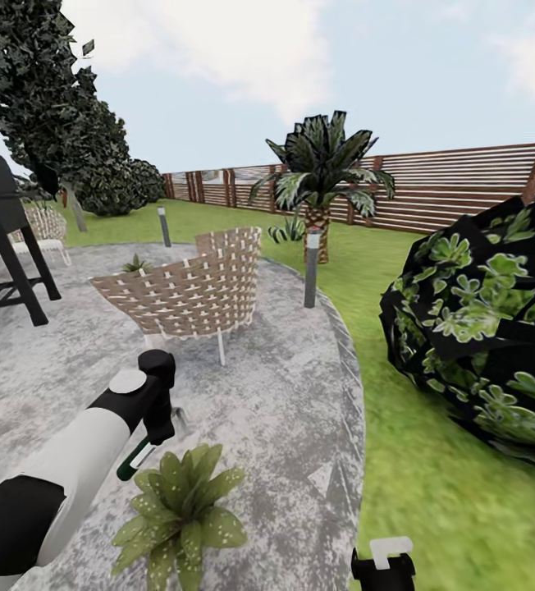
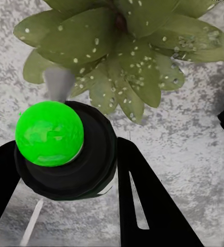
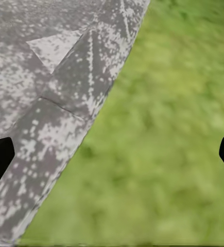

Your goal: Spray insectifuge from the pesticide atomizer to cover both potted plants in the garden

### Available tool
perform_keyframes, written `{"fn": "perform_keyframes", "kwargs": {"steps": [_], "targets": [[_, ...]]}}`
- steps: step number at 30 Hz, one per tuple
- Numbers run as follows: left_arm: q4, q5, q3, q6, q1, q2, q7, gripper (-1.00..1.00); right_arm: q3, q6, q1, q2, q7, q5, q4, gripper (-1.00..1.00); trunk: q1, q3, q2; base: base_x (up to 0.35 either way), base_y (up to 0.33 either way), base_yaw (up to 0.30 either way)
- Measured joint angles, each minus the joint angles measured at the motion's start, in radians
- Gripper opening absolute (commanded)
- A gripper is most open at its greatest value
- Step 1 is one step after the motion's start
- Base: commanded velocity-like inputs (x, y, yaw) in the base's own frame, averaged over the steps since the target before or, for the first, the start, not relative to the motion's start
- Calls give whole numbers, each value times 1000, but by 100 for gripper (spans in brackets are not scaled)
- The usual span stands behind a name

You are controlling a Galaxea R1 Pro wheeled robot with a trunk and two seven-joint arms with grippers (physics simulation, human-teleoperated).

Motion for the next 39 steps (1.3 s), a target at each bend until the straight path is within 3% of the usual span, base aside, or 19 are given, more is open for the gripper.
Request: {"fn": "perform_keyframes", "kwargs": {"steps": [14, 22, 31, 39], "targets": [[0, -1, -1, 4, -2, -2, 0, -100, 0, -1, 0, 2, 0, 1, 0, 100, 0, -9, 0, -147, -257, 215], [0, -2, -1, 7, -3, -1, 0, -100, 0, -1, 0, 2, 0, 1, 0, 100, -1, -9, 0, 201, -215, 278], [1, -2, -1, 9, -2, -4, 0, -100, 0, -1, 0, 1, 0, 1, 0, 100, -1, -9, 0, 238, -200, 49], [2, -4, -1, 9, -1, -5, 0, -100, -1, -1, 0, 1, 0, 1, 0, 100, -1, -9, 0, 222, -212, 258]]}}
